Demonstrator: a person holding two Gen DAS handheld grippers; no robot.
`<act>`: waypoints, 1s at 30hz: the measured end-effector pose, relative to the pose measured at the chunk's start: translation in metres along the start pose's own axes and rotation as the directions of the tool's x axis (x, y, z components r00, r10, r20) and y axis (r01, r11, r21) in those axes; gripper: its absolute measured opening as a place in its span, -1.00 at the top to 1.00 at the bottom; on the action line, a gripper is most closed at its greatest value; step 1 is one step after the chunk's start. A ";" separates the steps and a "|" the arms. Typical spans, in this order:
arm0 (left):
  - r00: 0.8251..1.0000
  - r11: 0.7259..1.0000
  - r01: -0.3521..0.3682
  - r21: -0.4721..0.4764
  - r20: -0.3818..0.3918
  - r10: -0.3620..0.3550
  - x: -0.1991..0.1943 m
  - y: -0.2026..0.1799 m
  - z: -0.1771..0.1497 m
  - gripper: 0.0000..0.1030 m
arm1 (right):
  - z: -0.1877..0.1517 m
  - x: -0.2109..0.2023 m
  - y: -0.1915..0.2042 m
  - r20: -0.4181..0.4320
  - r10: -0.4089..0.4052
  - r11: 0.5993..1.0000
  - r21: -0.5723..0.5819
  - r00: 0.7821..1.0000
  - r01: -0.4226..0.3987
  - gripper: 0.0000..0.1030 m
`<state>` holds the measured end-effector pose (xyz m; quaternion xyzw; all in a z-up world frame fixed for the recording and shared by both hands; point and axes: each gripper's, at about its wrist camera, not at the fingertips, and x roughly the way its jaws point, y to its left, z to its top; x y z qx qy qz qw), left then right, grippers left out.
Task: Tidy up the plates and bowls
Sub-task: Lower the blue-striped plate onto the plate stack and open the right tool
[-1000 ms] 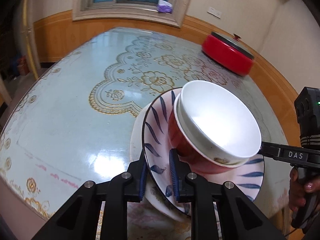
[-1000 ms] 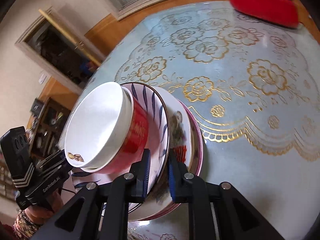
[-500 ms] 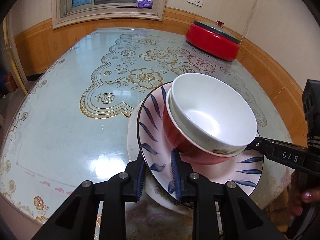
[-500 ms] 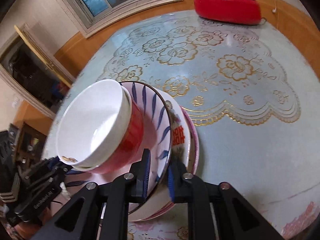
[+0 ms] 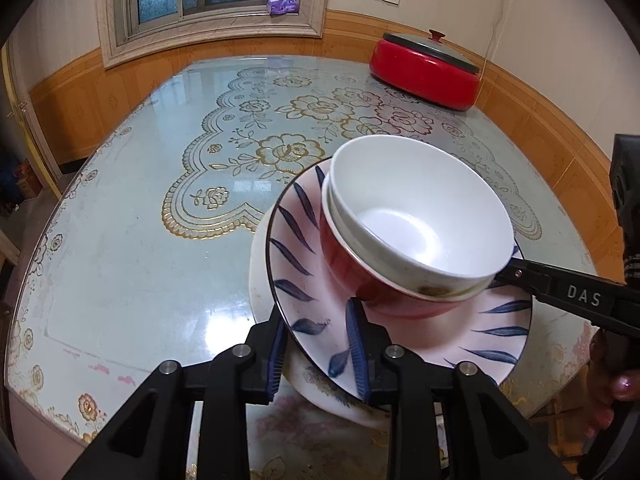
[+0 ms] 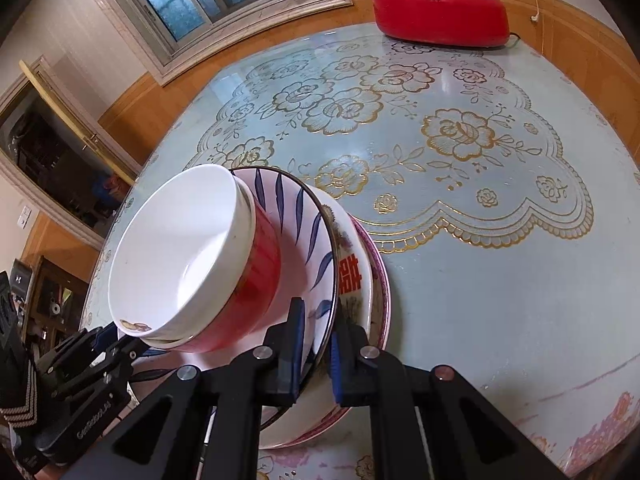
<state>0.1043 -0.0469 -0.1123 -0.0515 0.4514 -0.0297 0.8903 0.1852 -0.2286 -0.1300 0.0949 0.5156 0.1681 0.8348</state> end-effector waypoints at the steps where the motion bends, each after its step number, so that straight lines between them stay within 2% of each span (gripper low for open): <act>1: 1.000 1.000 0.006 0.001 0.000 -0.006 -0.001 0.000 -0.001 0.36 | 0.000 0.000 0.000 -0.001 -0.002 1.000 0.003 1.000 0.002 0.78; 4: 1.000 1.000 0.018 0.008 0.008 -0.018 -0.007 -0.002 -0.006 0.27 | -0.003 -0.003 0.002 -0.010 0.004 1.000 0.010 1.000 -0.003 0.72; 6: 1.000 1.000 0.020 0.014 0.012 -0.020 -0.010 -0.004 -0.008 0.08 | -0.008 -0.005 0.004 -0.009 -0.001 1.000 0.004 1.000 0.001 0.71; 11: 1.000 0.999 0.022 0.026 0.021 -0.023 -0.016 -0.007 -0.014 -0.05 | -0.017 -0.010 0.007 -0.008 0.003 1.000 0.009 1.000 -0.003 0.67; 18: 0.999 0.999 0.030 -0.019 0.044 -0.029 -0.037 0.004 -0.029 -0.47 | -0.031 -0.023 0.012 0.006 0.034 0.999 0.017 0.999 -0.034 0.56; 21: 0.998 1.000 0.014 -0.021 0.064 -0.013 -0.051 0.006 -0.034 -0.66 | -0.038 -0.032 0.017 0.011 0.037 0.999 0.016 0.999 -0.037 0.54; 24: 0.995 1.000 -0.017 -0.014 0.093 0.018 -0.063 0.007 -0.039 -0.78 | -0.045 -0.041 0.022 0.024 0.027 1.000 -0.001 0.999 -0.027 0.44; 30: 0.990 0.997 -0.073 0.014 0.123 0.071 -0.080 0.003 -0.048 -0.99 | -0.062 -0.055 0.028 0.017 -0.006 1.000 -0.016 1.000 0.006 0.42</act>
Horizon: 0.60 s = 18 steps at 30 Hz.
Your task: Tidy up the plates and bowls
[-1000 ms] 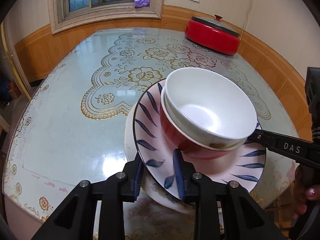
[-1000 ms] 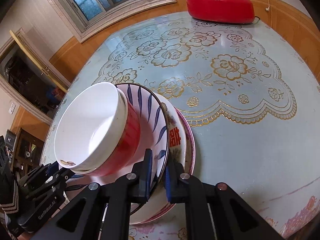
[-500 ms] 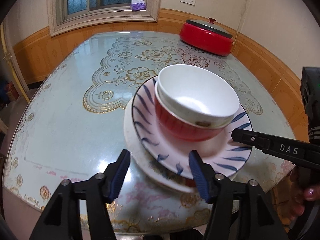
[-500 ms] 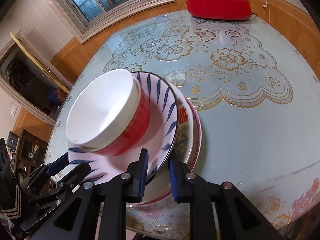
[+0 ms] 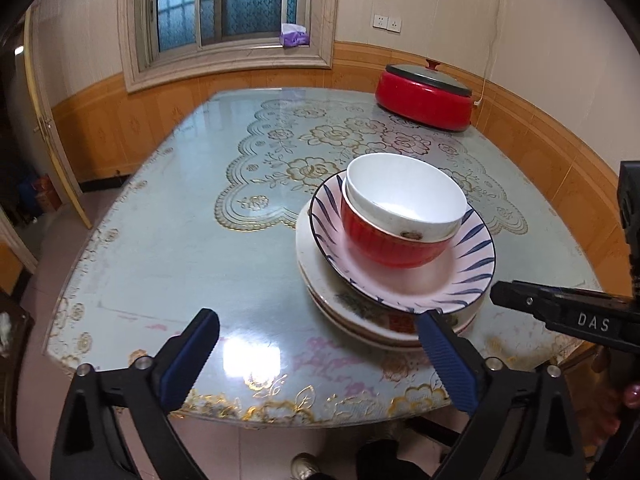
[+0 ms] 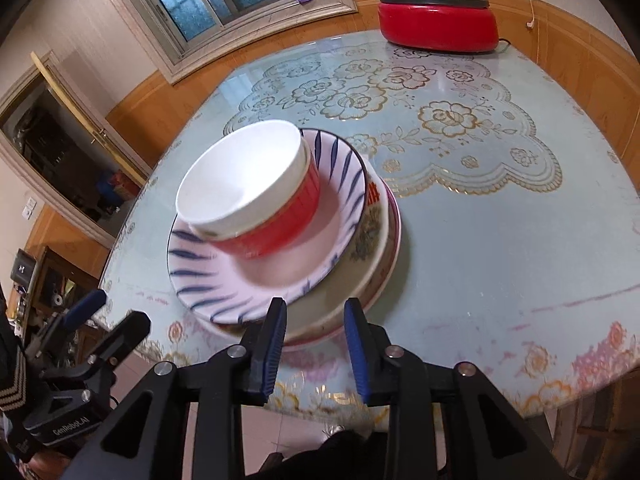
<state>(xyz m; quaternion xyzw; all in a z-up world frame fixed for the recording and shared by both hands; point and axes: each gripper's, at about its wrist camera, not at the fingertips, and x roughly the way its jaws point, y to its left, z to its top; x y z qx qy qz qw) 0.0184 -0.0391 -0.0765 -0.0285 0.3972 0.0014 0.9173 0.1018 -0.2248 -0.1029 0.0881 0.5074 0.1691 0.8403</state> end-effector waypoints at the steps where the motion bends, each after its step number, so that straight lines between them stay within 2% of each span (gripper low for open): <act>1: 1.000 1.000 -0.007 0.004 0.006 0.007 -0.003 0.000 -0.001 -1.00 | -0.003 -0.002 0.000 0.000 -0.002 1.000 0.000 1.000 0.002 0.39; 7: 0.999 0.999 -0.031 0.012 0.020 0.031 -0.018 -0.003 0.000 -1.00 | -0.025 -0.015 0.011 0.026 -0.046 0.998 -0.031 0.999 0.047 0.20; 18: 0.980 0.979 -0.195 0.057 0.047 0.192 -0.040 -0.006 -0.005 -1.00 | -0.047 -0.042 0.046 0.154 -0.130 0.988 -0.065 0.979 0.142 0.16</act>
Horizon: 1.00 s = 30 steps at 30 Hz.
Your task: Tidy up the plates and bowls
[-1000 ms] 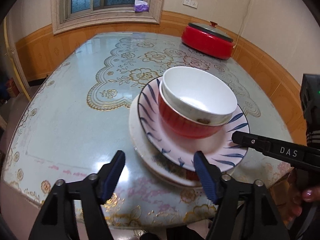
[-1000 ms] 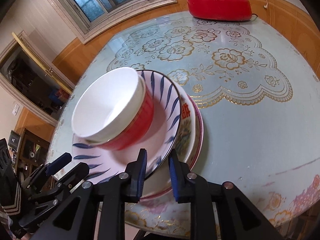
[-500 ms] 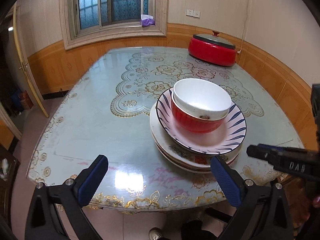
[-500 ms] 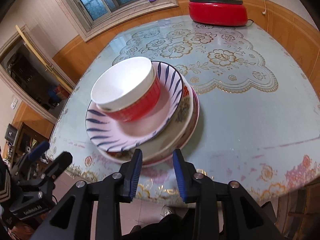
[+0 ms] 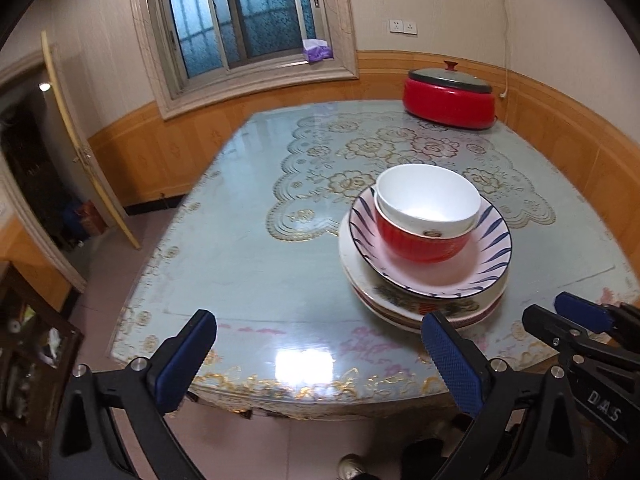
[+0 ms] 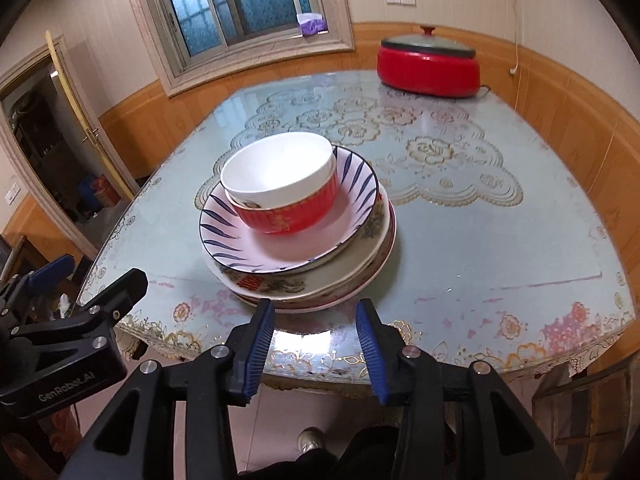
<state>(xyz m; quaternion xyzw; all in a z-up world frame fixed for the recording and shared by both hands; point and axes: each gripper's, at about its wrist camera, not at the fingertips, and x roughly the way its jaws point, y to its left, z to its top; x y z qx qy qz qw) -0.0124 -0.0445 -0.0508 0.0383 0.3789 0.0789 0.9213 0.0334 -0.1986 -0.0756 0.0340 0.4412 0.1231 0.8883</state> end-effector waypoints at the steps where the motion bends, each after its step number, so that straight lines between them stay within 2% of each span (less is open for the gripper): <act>1: 1.000 1.000 0.000 0.001 0.004 0.000 -0.002 0.001 -0.001 -1.00 | 0.000 -0.001 0.002 0.008 -0.013 1.000 -0.004 1.000 0.013 0.15; 9: 0.999 1.000 -0.029 -0.011 -0.013 0.029 -0.007 0.008 -0.002 -1.00 | -0.003 -0.005 0.012 0.039 -0.051 0.999 0.003 0.998 0.051 0.15; 16: 0.999 0.997 0.043 -0.064 -0.026 -0.044 -0.006 0.017 -0.005 -1.00 | -0.006 -0.009 0.021 0.053 -0.058 0.998 -0.018 0.997 0.059 0.15; 30: 0.999 0.998 0.048 -0.035 -0.022 -0.049 -0.004 0.010 -0.004 -1.00 | -0.005 -0.009 0.022 0.058 -0.065 0.998 -0.015 0.996 0.066 0.15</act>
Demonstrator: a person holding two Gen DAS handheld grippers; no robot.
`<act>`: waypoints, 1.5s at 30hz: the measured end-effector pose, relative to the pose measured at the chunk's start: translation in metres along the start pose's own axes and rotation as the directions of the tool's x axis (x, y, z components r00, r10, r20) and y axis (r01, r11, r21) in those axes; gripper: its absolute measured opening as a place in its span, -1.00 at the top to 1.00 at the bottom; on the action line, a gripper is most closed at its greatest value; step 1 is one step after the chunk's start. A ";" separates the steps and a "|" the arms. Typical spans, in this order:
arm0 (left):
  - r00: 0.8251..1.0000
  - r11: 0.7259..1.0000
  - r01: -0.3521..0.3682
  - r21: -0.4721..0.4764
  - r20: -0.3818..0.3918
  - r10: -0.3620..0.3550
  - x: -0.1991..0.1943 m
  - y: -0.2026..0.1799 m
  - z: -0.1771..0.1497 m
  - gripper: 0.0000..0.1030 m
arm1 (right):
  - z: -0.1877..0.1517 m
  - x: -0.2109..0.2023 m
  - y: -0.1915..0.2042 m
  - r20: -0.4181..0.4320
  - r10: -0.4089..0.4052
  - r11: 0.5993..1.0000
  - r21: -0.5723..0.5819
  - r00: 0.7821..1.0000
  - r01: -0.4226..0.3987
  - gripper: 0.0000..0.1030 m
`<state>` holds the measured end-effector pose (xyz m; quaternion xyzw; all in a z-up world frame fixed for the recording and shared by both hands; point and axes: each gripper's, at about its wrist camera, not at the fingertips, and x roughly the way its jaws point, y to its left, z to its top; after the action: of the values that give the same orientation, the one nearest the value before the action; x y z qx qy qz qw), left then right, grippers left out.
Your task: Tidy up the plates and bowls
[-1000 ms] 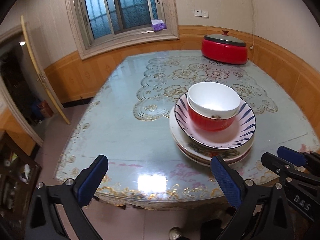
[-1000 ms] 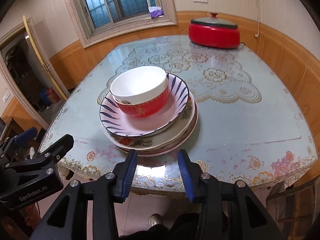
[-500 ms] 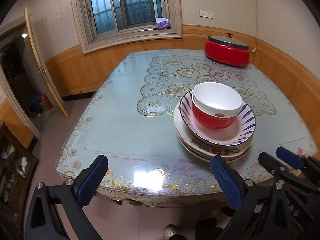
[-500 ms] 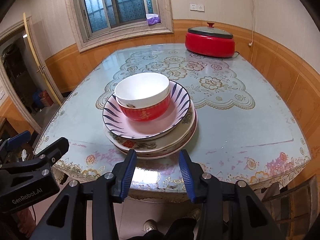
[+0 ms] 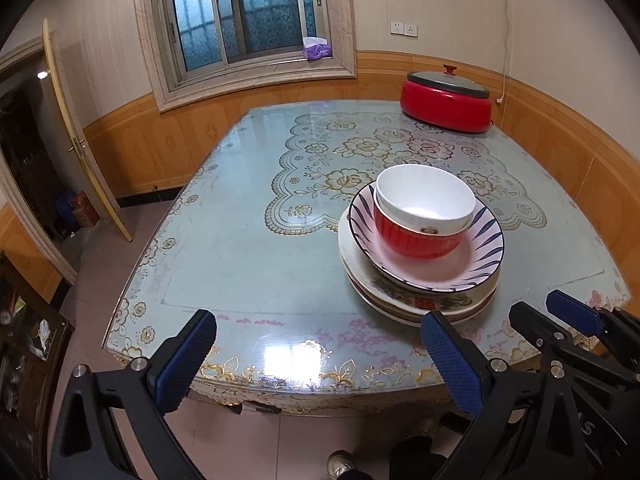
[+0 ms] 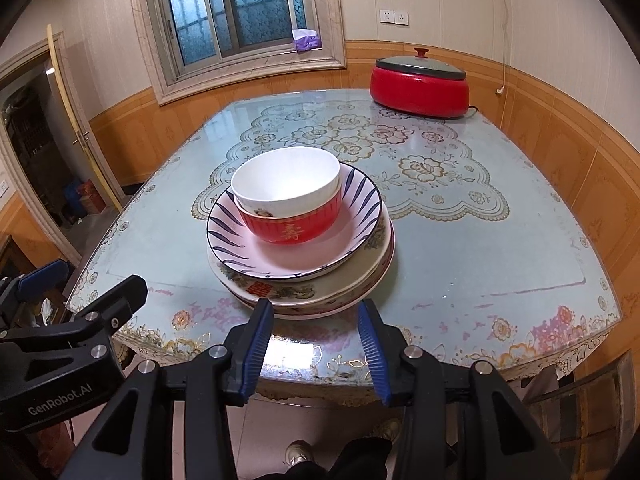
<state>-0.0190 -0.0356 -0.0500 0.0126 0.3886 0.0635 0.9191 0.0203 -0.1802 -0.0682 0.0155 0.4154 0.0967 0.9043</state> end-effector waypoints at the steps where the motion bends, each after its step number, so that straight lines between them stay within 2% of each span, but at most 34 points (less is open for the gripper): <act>1: 1.000 1.000 0.000 -0.001 -0.004 0.000 0.001 0.000 0.000 -1.00 | 0.000 0.000 0.000 0.000 0.000 1.000 0.001 1.000 0.000 0.15; 45: 1.000 1.000 0.019 0.005 -0.016 -0.018 0.012 -0.001 0.004 -1.00 | 0.004 0.012 0.000 -0.036 0.006 1.000 0.008 0.999 -0.005 0.15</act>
<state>-0.0075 -0.0350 -0.0555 0.0109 0.3964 0.0540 0.9164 0.0310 -0.1778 -0.0746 0.0187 0.4320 0.0977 0.8964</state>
